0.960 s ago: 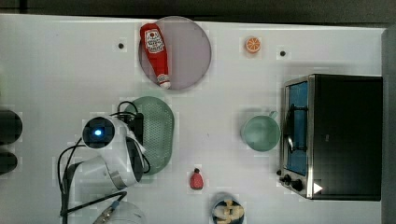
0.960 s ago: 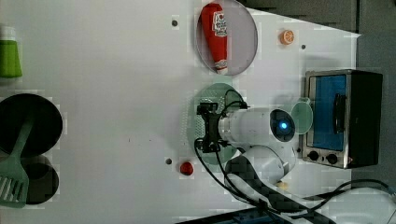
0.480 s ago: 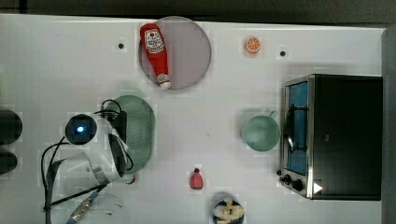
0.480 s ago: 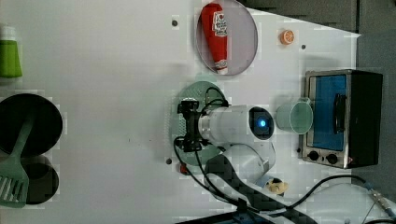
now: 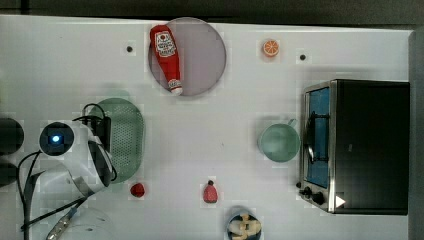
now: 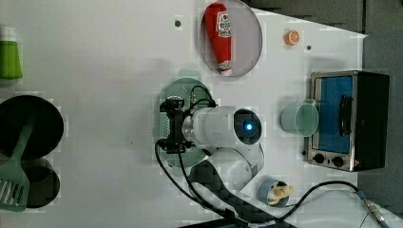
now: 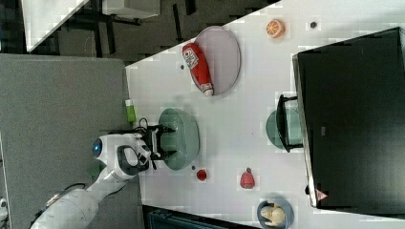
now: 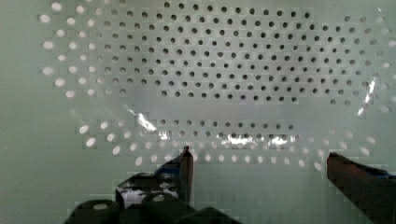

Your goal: Drag strainer right to left.

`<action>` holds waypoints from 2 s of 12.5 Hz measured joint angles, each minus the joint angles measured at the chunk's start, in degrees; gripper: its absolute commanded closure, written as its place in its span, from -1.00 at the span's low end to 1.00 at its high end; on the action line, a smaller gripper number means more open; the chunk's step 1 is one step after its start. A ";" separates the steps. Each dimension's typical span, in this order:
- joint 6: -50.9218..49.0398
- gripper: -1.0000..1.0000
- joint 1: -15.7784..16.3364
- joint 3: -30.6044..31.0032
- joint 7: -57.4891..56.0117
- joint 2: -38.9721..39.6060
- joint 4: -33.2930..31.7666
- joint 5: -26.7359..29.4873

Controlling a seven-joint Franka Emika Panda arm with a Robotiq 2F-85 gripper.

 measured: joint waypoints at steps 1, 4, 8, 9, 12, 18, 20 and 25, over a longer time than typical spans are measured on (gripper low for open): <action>0.34 -1.00 0.45 0.01 0.00 0.22 0.45 -0.87; 0.17 -1.00 2.77 -0.77 0.50 3.05 4.25 -0.30; -0.90 -1.00 4.03 -0.80 0.50 3.08 6.10 -0.50; -1.18 -1.00 4.90 -1.45 0.50 3.39 6.55 -0.66; -0.90 -1.00 5.54 -0.39 0.50 5.62 8.06 0.48; -18.21 -1.00 7.53 -6.06 -8.50 -4.48 4.64 -0.75; -24.65 -1.00 8.56 -12.09 -16.45 -12.42 5.88 -0.51; -36.43 -1.00 6.41 -27.49 -36.76 -34.79 8.11 -0.73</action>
